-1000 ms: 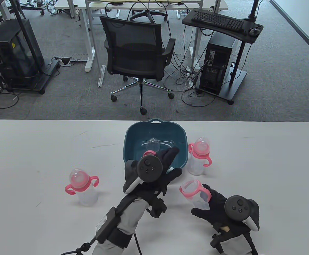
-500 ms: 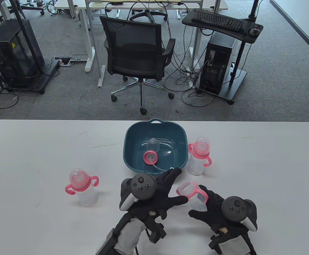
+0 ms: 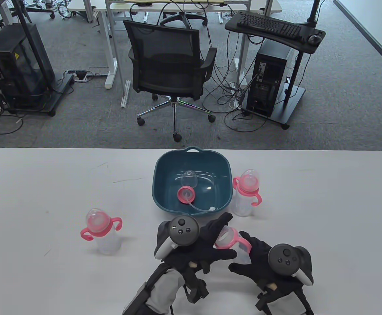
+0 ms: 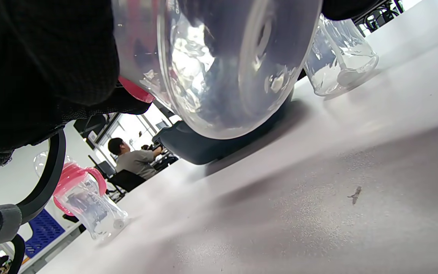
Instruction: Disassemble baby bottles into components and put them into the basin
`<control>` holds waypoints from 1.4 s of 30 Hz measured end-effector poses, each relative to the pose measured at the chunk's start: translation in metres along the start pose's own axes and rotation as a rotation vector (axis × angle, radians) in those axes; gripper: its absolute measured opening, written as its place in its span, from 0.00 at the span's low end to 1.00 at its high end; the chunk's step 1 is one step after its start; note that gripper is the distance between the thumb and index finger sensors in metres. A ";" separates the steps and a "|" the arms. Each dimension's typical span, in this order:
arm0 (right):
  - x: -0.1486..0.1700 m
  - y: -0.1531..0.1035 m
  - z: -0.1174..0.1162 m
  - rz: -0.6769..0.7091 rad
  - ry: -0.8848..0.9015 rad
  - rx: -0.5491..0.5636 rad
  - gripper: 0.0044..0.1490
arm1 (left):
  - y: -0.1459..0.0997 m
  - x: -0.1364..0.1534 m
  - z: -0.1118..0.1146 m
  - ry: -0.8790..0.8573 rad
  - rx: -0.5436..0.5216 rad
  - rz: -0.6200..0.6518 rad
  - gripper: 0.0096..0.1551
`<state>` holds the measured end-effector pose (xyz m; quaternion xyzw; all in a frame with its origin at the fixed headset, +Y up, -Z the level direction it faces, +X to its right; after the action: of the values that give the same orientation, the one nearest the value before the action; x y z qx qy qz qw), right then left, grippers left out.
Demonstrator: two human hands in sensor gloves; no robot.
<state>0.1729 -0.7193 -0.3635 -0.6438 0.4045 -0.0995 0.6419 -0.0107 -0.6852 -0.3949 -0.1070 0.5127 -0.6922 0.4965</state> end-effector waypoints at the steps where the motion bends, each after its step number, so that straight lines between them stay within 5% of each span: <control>1: 0.000 0.000 0.000 0.000 -0.003 0.000 0.60 | 0.000 0.001 0.000 -0.009 0.002 0.003 0.56; 18: 0.000 0.000 0.000 0.002 0.018 0.000 0.60 | -0.006 -0.005 -0.020 -0.066 -0.079 0.030 0.52; 29: 0.005 0.000 0.005 -0.013 0.014 0.016 0.60 | -0.023 -0.003 -0.064 -0.151 -0.292 0.040 0.49; 35: 0.005 -0.001 0.006 -0.010 0.016 0.019 0.60 | -0.015 0.004 -0.077 -0.087 -0.352 -0.041 0.46; 42: 0.006 -0.001 0.008 -0.012 0.020 0.028 0.60 | 0.018 0.020 -0.091 0.227 -0.347 -0.242 0.45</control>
<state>0.1822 -0.7173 -0.3659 -0.6361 0.4056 -0.1155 0.6462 -0.0699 -0.6456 -0.4576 -0.1727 0.6600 -0.6558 0.3232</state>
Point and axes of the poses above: the tracker on the back of each hand, its own x axis roughly to the little-finger side, its own y axis roughly from the wrist to the fingertips, z = x × y, the point moved 5 cm from there along y, roughly from the wrist to the fingertips, and after that the axes turned 1 degree about y, right-handed, at the moved point
